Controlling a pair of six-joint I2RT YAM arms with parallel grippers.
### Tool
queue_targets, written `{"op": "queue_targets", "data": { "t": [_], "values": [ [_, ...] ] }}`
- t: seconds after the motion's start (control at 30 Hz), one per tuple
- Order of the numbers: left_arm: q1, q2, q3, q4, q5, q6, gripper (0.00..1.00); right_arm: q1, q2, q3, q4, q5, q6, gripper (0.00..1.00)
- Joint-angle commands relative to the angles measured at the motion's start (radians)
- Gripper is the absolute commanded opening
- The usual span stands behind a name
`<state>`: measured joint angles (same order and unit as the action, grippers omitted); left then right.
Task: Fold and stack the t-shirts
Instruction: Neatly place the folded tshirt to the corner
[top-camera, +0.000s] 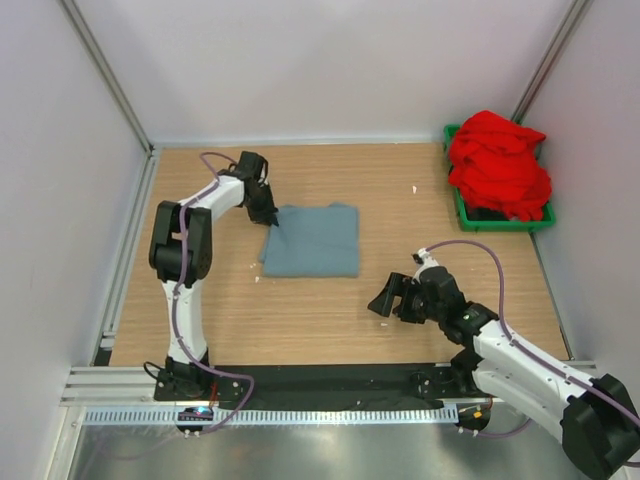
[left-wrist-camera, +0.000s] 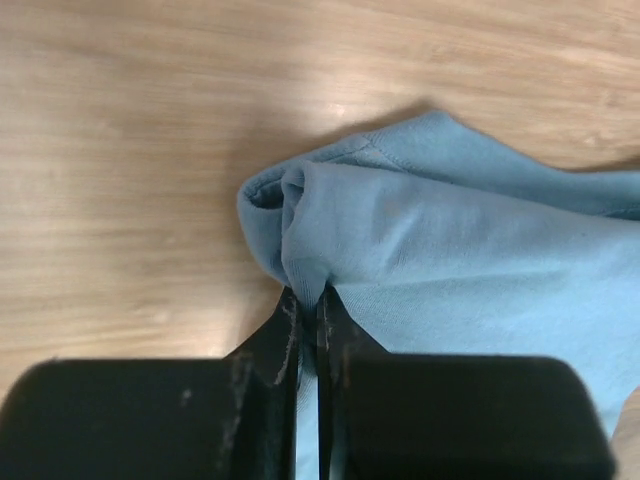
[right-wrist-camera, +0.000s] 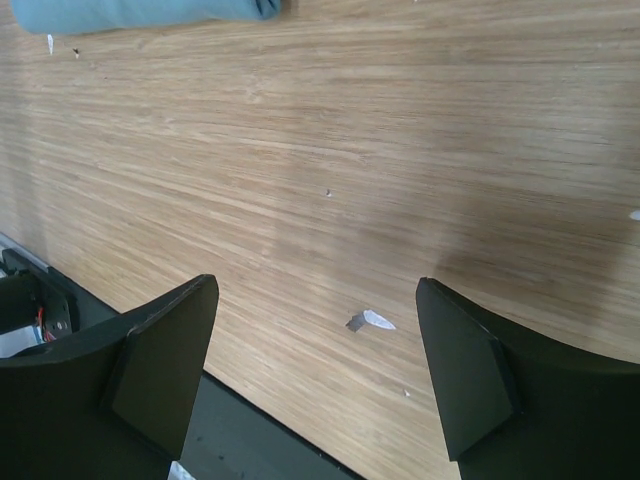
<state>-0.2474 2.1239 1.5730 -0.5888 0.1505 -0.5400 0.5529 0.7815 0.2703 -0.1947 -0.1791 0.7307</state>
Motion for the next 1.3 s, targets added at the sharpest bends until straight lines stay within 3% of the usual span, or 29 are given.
{"op": "queue_targets", "data": {
  "t": [0.0,0.07,0.27,0.3,0.4,0.53,0.77,1.0,1.03,1.1,1.17,1.27],
  "values": [
    [0.005,0.086,0.107,-0.034,-0.009,0.060,0.00,0.019,-0.001,-0.058,0.182,-0.010,0.050,0.86],
    [0.033,0.154,0.206,-0.147,-0.054,0.104,0.00,0.038,-0.007,-0.098,0.251,0.004,0.067,0.86],
    [0.132,0.445,0.743,-0.490,-0.239,0.282,0.00,0.085,-0.017,-0.181,0.351,0.046,0.087,0.86],
    [0.144,0.476,0.869,-0.521,-0.252,0.297,0.00,0.088,-0.021,-0.184,0.362,0.058,0.087,0.86],
    [0.201,0.548,0.994,-0.553,-0.298,0.340,0.00,0.091,-0.005,-0.200,0.380,0.072,0.088,0.86],
    [0.302,0.545,0.976,-0.447,-0.305,0.348,0.00,0.093,0.027,-0.206,0.408,0.072,0.084,0.86],
    [0.381,0.538,1.039,-0.189,-0.417,0.459,0.00,0.094,0.021,-0.213,0.416,0.081,0.082,0.86],
    [0.421,0.534,1.049,0.036,-0.457,0.523,0.11,0.094,-0.036,-0.227,0.405,0.098,0.088,0.86],
    [0.421,0.536,1.046,0.090,-0.488,0.528,0.16,0.094,-0.044,-0.229,0.402,0.104,0.090,0.86],
    [0.419,0.535,1.014,0.145,-0.552,0.535,0.16,0.094,-0.074,-0.233,0.391,0.113,0.091,0.85],
    [0.405,0.528,0.960,0.278,-0.725,0.631,0.16,0.094,-0.103,-0.238,0.377,0.124,0.096,0.85],
    [0.413,0.547,0.987,0.365,-0.798,0.676,0.20,0.094,-0.122,-0.241,0.367,0.136,0.101,0.86]
  ]
}}
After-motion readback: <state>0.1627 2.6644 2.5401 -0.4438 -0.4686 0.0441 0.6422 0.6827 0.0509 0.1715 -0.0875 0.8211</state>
